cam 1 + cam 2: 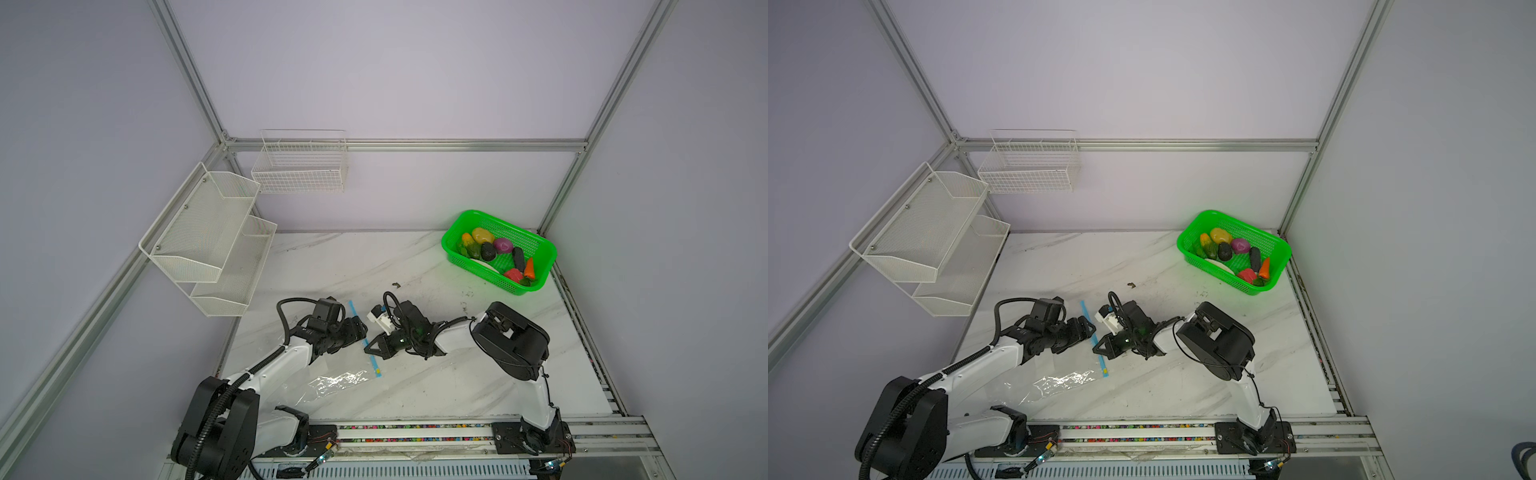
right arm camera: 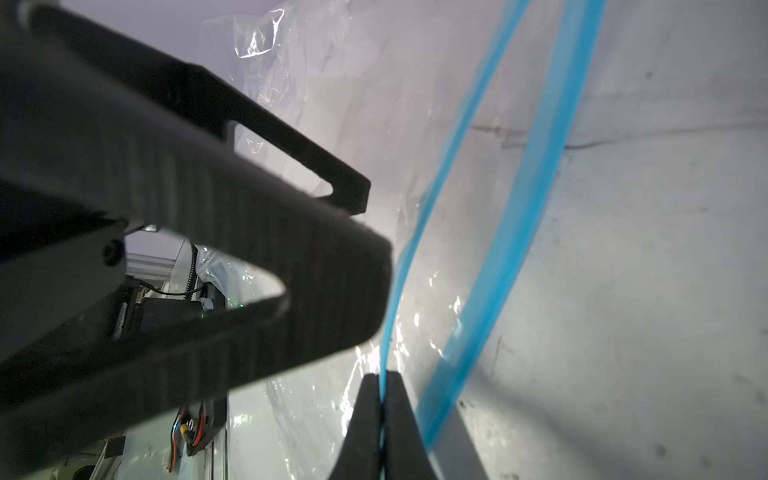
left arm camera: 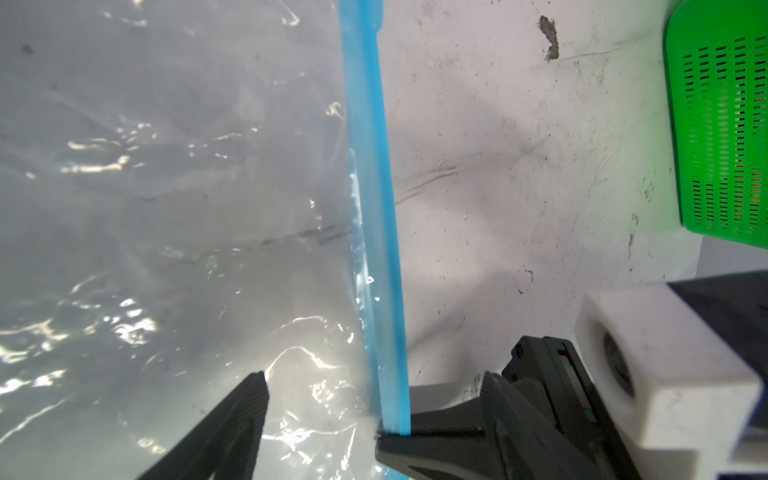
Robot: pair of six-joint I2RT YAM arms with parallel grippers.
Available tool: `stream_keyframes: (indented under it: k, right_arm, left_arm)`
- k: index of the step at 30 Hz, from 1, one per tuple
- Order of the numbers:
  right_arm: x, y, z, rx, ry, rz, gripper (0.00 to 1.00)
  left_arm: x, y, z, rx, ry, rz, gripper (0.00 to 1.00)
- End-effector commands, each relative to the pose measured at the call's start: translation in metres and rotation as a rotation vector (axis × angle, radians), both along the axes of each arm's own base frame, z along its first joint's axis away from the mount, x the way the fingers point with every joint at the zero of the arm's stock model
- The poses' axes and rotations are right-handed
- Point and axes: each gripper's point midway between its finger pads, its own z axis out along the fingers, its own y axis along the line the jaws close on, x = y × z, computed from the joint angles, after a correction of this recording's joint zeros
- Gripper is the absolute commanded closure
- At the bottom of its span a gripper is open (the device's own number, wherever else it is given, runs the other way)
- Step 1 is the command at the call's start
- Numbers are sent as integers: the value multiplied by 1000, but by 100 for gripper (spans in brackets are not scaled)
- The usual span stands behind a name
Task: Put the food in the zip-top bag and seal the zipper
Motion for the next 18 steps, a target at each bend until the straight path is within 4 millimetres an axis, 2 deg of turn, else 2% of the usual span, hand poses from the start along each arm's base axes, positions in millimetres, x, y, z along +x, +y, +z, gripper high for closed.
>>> stream_keyframes:
  k: [1,8,18]
  right_arm:
    - [3,4,19,38,-53,-13,99]
    - [4,4,21,38,-74,-10,100]
    - [4,5,21,33,-84,-12,100]
  left_arm:
    - [22,-5,26,31,-64,-24,23]
    - [27,-6,22,73,-35,-44,34]
    - [28,-20,11,80,3,-78,37]
